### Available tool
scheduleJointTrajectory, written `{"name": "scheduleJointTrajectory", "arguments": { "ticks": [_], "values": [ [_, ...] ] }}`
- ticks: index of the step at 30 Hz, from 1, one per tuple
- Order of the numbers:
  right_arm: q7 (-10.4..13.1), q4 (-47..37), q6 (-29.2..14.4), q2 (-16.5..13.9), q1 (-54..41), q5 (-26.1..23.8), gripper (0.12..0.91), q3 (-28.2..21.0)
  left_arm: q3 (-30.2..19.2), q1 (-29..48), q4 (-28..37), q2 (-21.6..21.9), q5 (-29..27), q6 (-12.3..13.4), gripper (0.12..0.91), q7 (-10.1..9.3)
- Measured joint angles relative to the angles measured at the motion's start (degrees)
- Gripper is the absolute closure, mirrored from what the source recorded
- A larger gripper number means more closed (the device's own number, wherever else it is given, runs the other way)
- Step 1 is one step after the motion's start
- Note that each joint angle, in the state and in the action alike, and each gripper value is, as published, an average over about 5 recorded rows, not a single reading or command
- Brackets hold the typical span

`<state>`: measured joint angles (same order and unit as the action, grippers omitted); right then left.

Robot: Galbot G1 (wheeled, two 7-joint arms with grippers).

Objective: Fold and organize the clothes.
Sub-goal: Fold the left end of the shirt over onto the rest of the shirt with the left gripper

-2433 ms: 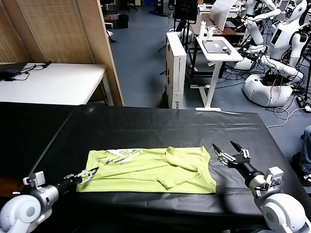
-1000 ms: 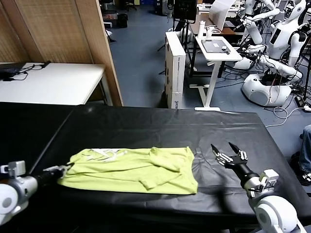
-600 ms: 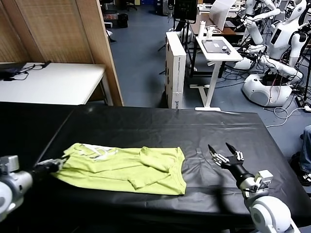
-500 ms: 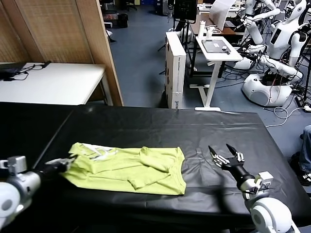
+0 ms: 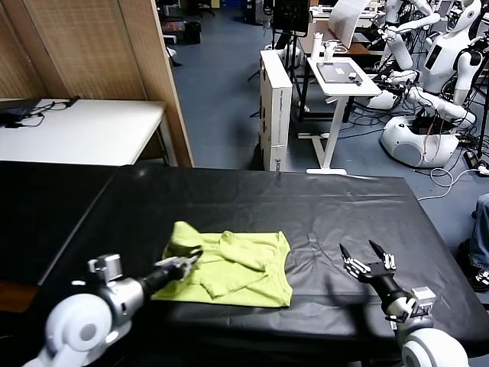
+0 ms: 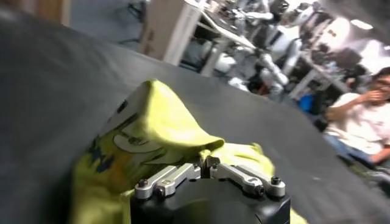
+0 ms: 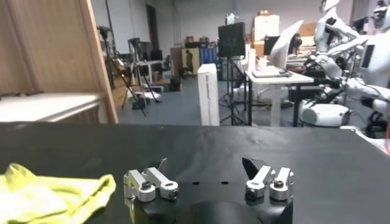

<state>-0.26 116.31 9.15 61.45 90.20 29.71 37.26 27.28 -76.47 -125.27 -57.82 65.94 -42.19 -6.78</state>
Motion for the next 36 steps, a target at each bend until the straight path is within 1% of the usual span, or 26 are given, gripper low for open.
{"name": "scheduleJointTrajectory", "arguments": {
  "ticks": [6, 16, 24, 29, 36],
  "values": [
    [-0.1, 0.0, 0.0, 0.9, 0.3, -0.9, 0.118, -0.1, -6.0, 4.6, 0.3, -1.1, 0.5, 0.0, 0.848, -1.14],
    [0.0, -0.2, 0.0, 1.3, 0.5, -0.9, 0.118, 0.1, -11.6, 9.0, 0.9, -2.9, 0.9, 0.0, 0.848, -2.50],
    [-0.1, -0.2, 0.0, 1.5, 0.9, -1.2, 0.118, 0.1, -14.3, 10.7, 2.9, -4.9, -0.6, 0.0, 0.848, -2.39],
    [-0.2, -0.2, 0.0, 1.3, 0.8, -1.3, 0.118, -0.2, -16.0, 11.4, 5.6, -6.7, -2.5, 0.0, 0.848, -2.09],
    [-0.3, -0.5, -0.1, 0.9, -0.1, -1.7, 0.118, -1.4, -17.8, 11.5, 8.3, -8.2, -4.1, 0.0, 0.848, -2.29]
  ]
}}
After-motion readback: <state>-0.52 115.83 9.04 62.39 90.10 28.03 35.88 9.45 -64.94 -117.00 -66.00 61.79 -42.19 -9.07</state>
